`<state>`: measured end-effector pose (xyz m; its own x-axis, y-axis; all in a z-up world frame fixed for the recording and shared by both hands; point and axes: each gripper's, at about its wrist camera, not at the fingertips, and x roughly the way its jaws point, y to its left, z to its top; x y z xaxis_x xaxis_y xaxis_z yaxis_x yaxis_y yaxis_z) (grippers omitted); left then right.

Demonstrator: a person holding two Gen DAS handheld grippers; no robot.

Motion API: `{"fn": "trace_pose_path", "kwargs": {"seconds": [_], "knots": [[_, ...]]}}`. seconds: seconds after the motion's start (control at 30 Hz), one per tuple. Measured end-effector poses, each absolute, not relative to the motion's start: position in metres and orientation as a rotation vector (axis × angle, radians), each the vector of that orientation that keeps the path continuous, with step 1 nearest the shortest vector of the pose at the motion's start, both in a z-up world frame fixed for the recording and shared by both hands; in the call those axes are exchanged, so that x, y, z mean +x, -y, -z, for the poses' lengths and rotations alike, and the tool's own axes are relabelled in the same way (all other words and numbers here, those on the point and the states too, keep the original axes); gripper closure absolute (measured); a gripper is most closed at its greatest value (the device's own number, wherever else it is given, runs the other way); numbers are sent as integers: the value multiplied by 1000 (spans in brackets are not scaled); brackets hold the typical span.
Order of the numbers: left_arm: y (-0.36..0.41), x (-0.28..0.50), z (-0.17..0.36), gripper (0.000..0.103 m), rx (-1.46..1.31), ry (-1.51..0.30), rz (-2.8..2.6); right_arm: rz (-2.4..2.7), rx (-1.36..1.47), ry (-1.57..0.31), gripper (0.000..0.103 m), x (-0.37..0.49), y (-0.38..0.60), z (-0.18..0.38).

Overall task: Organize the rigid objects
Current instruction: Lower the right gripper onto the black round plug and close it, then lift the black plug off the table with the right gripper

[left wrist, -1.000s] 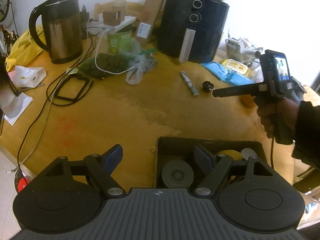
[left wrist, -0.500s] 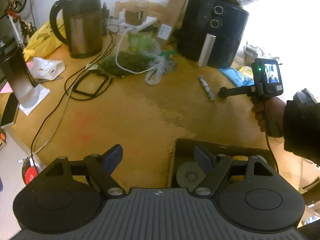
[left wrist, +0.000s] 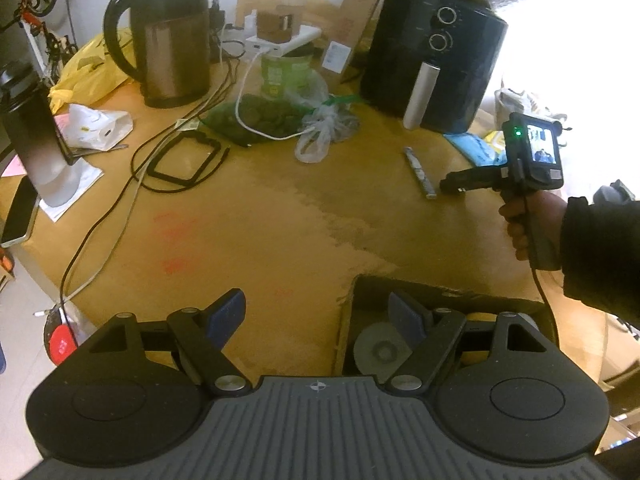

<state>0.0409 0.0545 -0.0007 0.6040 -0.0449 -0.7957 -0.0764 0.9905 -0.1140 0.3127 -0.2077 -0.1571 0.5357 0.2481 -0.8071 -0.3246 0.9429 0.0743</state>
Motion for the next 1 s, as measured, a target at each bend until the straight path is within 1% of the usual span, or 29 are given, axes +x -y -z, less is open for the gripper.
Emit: {"fn": "trace_pose_path", "kwargs": {"seconds": [0.3, 0.6, 1.0], "knots": [[-43, 53, 0, 25, -124, -910, 73, -315, -19, -966, 59, 296, 216, 138], [-33, 64, 2, 25, -100, -903, 181, -327, 34, -964, 59, 260, 224, 99], [-9, 86, -12, 25, -81, -805, 342, -326, 100, -941, 59, 197, 240, 45]]}}
